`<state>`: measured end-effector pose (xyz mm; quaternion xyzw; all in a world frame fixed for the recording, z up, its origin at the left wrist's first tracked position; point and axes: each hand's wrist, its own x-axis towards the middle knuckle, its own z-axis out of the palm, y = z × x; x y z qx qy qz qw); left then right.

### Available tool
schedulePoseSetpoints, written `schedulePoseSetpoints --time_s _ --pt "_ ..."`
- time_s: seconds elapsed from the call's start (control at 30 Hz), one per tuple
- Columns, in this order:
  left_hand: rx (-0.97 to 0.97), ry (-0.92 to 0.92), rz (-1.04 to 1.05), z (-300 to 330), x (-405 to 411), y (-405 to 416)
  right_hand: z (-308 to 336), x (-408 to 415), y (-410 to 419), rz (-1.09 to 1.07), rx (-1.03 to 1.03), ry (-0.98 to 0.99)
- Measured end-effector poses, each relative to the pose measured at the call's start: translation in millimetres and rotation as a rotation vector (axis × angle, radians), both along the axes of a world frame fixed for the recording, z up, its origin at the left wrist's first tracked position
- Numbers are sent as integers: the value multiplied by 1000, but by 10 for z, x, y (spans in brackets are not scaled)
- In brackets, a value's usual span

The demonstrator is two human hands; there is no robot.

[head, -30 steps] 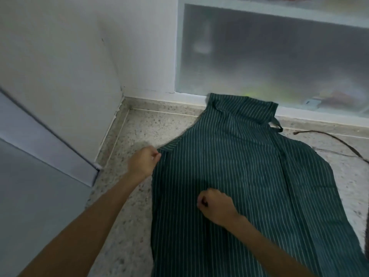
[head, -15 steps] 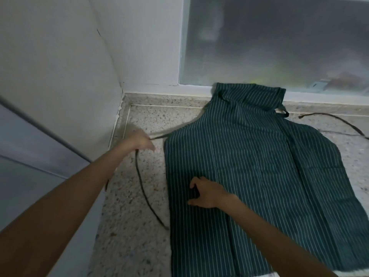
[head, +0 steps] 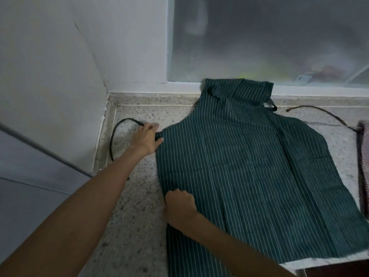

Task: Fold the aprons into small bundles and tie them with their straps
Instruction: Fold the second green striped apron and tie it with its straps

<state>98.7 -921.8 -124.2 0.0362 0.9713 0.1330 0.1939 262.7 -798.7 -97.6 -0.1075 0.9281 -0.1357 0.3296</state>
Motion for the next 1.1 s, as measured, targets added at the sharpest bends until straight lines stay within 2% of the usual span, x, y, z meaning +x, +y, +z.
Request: schedulePoseSetpoints --time_s 0.07,0.17,0.2,0.27,0.33,0.4,0.6,0.7,0.8,0.87,1.0,1.1 --pt "-60 9 56 39 -77 23 6 4 192 -227 -194 -104" --pt "-112 -23 48 64 -104 86 78 41 501 -758 -544 -357" --pt "-72 -2 56 53 -85 129 98 63 602 -894 -590 -357" --pt "116 7 149 34 -24 218 145 125 743 -1009 -593 -224" --pt "305 -26 288 43 40 226 210 214 768 -946 -589 -93" --pt "364 -38 353 120 87 125 257 300 666 -851 -639 -82" --pt "247 89 348 649 243 -383 484 457 104 -517 -744 -355" --pt "184 62 298 955 263 -451 578 476 67 -445 -774 -361" --pt "245 20 307 1171 171 -247 649 395 308 -501 -782 -363" --pt "328 -43 318 1298 76 146 718 365 750 -584 -773 -355" --pt "565 -158 363 1424 -75 1174 774 381 1851 -722 -732 -340" --pt "654 -238 331 1386 -78 2063 662 457 2716 -860 -679 -315"
